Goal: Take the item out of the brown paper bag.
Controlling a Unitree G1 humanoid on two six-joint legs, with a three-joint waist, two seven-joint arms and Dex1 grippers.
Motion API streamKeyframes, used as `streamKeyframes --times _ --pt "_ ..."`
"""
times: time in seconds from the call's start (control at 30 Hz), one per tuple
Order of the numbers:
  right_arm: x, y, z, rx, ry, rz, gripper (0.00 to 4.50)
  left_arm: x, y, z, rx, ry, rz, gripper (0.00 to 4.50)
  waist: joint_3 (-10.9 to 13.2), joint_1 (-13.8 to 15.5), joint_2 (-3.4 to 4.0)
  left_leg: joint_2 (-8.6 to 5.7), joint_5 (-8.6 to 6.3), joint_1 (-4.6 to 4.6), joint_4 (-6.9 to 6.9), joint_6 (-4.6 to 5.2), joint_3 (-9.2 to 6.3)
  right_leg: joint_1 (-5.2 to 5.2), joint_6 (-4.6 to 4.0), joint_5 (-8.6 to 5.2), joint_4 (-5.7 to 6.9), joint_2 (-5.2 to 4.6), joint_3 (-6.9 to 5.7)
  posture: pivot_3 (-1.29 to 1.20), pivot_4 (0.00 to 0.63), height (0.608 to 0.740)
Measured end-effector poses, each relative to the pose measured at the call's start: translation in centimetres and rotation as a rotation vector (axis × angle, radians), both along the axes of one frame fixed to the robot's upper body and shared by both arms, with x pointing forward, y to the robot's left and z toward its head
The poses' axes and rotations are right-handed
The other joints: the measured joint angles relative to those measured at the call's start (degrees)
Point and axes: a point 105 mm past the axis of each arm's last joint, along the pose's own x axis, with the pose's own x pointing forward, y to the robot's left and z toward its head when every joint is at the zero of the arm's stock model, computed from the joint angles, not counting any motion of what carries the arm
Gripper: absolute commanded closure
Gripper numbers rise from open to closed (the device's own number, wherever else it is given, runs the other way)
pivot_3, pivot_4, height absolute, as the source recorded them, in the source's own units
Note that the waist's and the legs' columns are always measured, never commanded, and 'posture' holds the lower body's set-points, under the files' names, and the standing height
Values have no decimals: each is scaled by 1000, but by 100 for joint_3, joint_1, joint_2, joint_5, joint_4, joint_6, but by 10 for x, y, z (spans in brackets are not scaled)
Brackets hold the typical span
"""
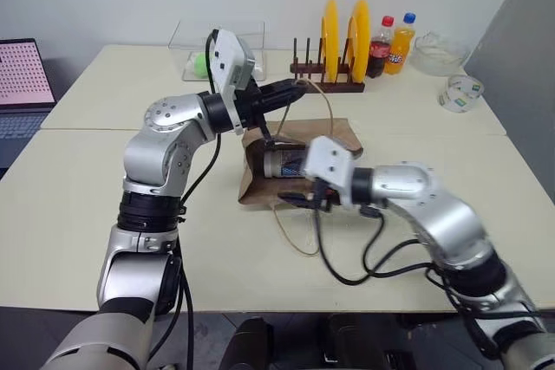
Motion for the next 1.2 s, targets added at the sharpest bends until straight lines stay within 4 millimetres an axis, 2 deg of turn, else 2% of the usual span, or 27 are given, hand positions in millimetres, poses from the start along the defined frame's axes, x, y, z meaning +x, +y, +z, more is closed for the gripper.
streamKeyframes --times 0.13,0.17,0.4,0.7,0.8,0.97,1.2 --pt "26 -1 -19 -95 -76 -102 189 0 1 0 0 -1 4 4500 0 9 0 -5 0 -7 4 0 2 -1 1 1 -3 -3 1 0 150 740" --pt "32 -3 -21 -123 -110 -124 35 0 1 0 0 -1 5 4500 0 8 0 -6 0 -7 4 0 3 -1 1 1 -3 -3 2 0 150 740" --pt "52 -6 -34 -320 -289 -140 35 0 1 1 -2 -1 3 4500 0 -14 0 -2 0 -4 4 2 2 -2 1 1 2 0 0 0 150 740" --pt "70 -16 -59 -495 -336 -135 35 0 1 1 -3 -2 2 4500 0 -17 0 -3 0 -3 4 2 3 -1 0 1 2 0 0 0 150 740" --pt "73 -13 -59 -509 -347 -117 35 0 0 1 -4 -2 2 4500 0 -27 0 -3 0 3 4 2 3 3 0 1 3 0 1 0 150 740" --pt "74 -12 -61 -516 -352 -103 1465 0 1 1 -3 -6 4 4500 0 -32 0 -2 -2 9 4 7 4 8 0 1 4 1 2 0 150 740" --pt "62 -15 -57 -478 -364 -47 1466 8 8 -4 17 -12 58 4500 0 -30 0 -2 0 2 3 2 2 0 0 1 5 1 1 0 150 740"
